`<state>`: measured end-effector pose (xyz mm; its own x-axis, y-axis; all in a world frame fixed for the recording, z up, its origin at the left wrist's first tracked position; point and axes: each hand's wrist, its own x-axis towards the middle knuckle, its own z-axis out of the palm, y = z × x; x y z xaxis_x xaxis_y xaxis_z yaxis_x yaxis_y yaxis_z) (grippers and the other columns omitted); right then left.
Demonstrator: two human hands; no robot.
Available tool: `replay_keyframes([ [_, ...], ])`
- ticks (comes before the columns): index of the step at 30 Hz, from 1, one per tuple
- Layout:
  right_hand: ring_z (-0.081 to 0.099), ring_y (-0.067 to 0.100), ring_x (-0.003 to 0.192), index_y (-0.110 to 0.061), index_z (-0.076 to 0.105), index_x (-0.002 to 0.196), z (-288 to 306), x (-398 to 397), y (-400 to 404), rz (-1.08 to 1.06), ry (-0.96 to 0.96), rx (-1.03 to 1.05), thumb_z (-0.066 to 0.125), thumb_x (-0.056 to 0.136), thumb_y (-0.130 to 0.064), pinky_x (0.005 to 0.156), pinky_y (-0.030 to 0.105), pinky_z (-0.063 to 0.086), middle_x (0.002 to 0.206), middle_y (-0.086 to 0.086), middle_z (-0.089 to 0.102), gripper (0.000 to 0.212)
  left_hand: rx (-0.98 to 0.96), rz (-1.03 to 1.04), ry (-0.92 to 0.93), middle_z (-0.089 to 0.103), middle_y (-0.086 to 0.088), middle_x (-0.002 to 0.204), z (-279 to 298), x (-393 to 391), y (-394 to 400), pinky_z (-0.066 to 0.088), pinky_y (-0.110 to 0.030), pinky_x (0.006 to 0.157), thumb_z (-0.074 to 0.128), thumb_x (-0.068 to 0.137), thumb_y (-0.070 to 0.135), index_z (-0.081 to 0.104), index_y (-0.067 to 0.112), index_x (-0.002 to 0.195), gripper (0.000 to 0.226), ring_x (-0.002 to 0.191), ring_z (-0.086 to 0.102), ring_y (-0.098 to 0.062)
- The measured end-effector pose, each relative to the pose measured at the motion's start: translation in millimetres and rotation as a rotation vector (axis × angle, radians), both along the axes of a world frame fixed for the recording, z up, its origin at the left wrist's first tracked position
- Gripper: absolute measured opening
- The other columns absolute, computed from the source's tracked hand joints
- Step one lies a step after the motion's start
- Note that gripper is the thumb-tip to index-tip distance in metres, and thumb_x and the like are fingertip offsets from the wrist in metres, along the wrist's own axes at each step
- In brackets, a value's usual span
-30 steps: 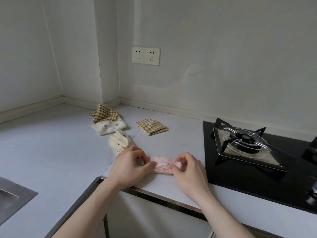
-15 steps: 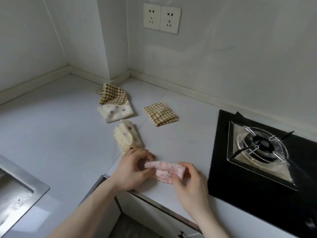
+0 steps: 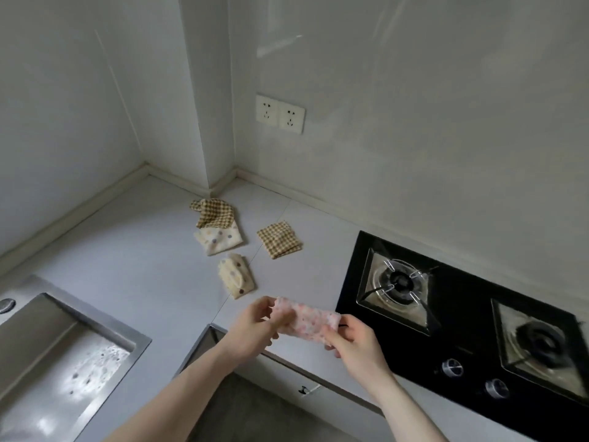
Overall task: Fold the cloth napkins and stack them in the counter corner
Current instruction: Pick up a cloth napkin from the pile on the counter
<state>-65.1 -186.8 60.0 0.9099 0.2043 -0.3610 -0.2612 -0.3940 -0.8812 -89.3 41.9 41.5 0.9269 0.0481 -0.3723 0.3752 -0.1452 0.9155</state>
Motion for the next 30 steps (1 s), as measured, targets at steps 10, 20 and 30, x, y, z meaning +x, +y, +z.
replay_keyframes([
  [10,0.073,0.009,0.085,-0.023,0.07,0.108,70.9,-40.5,-40.7,-0.279,-0.068,0.035,0.073,0.093,-0.03,0.071,0.021,0.053,0.092,-0.002,0.079,0.017,0.282,-0.408,-0.228,0.066,0.009,0.07,86.1,33.9,-35.0,0.046,-0.023,0.058,0.065,0.098,0.038,0.062,0.021,0.078,0.027,0.063,0.06,-0.005],
  [20,0.072,0.008,0.089,-0.029,0.071,0.109,90.6,-107.2,-149.3,-0.65,-0.108,0.024,0.073,0.09,-0.039,0.073,0.021,0.052,0.095,-0.007,0.076,0.022,0.198,-0.765,-0.352,0.06,0.005,0.062,124.6,36.6,-167.2,0.041,-0.017,0.056,0.059,0.102,0.036,0.06,0.018,0.074,0.033,0.056,0.051,-0.002],
  [30,0.073,0.015,0.081,-0.021,0.073,0.096,90.2,-182.5,-333.1,-0.86,-0.104,-0.067,0.072,0.089,-0.025,0.072,0.03,0.054,0.08,0.001,0.076,0.009,0.252,-0.948,-0.482,0.066,0.004,0.066,138.7,3.2,-377.1,0.044,-0.015,0.055,0.06,0.101,0.033,0.063,0.023,0.075,0.029,0.056,0.059,-0.002],
])
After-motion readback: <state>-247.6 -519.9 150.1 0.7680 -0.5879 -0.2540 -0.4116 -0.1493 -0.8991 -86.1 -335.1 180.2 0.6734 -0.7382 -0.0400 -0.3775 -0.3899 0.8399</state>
